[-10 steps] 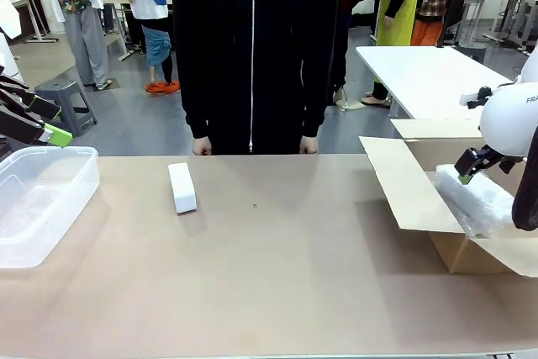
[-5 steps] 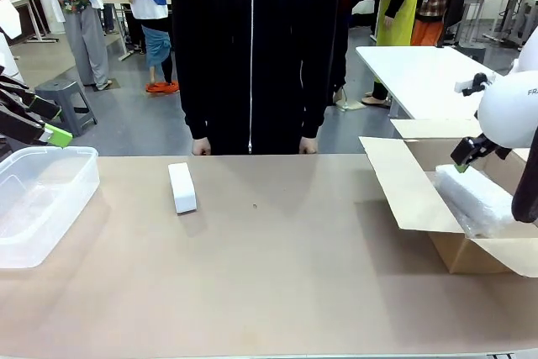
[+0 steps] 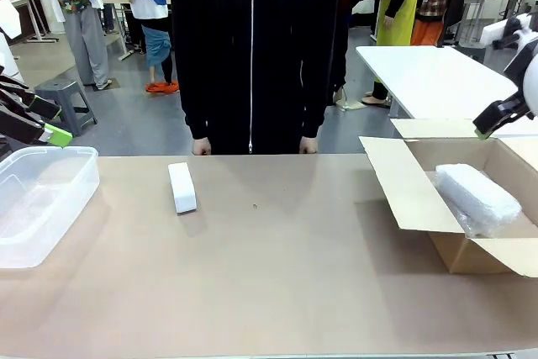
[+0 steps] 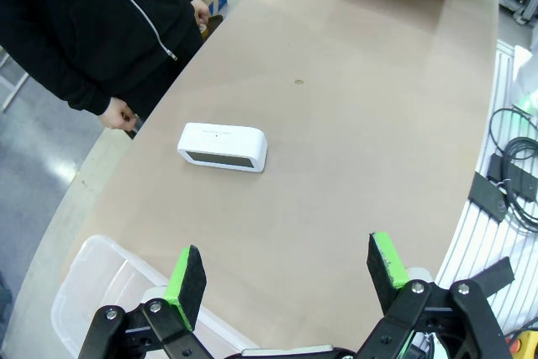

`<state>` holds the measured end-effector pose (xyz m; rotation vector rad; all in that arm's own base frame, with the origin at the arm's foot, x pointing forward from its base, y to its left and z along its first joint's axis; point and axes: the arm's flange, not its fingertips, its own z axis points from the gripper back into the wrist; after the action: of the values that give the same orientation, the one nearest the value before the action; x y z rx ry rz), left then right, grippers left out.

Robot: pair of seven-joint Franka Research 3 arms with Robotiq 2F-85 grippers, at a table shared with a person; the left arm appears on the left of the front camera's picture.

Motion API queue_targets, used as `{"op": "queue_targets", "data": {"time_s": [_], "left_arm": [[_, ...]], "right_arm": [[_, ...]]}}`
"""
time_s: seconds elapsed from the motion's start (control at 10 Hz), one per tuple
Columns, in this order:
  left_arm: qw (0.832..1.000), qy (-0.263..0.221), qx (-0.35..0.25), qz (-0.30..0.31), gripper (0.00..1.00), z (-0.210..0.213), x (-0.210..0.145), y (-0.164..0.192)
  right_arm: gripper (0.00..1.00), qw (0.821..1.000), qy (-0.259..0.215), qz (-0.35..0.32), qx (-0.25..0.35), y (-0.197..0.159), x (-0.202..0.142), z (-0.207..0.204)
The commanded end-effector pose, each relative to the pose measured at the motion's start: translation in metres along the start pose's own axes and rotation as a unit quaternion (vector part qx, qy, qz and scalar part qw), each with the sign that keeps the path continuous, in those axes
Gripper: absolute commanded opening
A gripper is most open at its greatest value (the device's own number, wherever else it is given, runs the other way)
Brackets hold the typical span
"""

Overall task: Separate and place wrapped and unwrapped clocks.
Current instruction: If the picked Digital clock is wrapped, place it in the Package Box ; if not, place it in the Organizing box.

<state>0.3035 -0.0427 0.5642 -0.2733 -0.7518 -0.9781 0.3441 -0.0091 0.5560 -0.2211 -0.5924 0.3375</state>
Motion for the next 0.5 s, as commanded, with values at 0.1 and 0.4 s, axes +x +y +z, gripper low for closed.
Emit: {"op": "queue_targets", "data": {"time_s": [0.1,0.4], "left_arm": [[1.0,-0.005,-0.008,0.0,1.0,-0.001,-0.001,0.001],[1.0,-0.005,-0.008,0.0,1.0,-0.001,-0.001,0.001]], "right_arm": [[1.0,0.999,-0.026,0.018,-0.027,0.018,-0.026,0.028],[1.0,0.999,0.008,0.017,-0.034,0.03,-0.013,0.028]]}}
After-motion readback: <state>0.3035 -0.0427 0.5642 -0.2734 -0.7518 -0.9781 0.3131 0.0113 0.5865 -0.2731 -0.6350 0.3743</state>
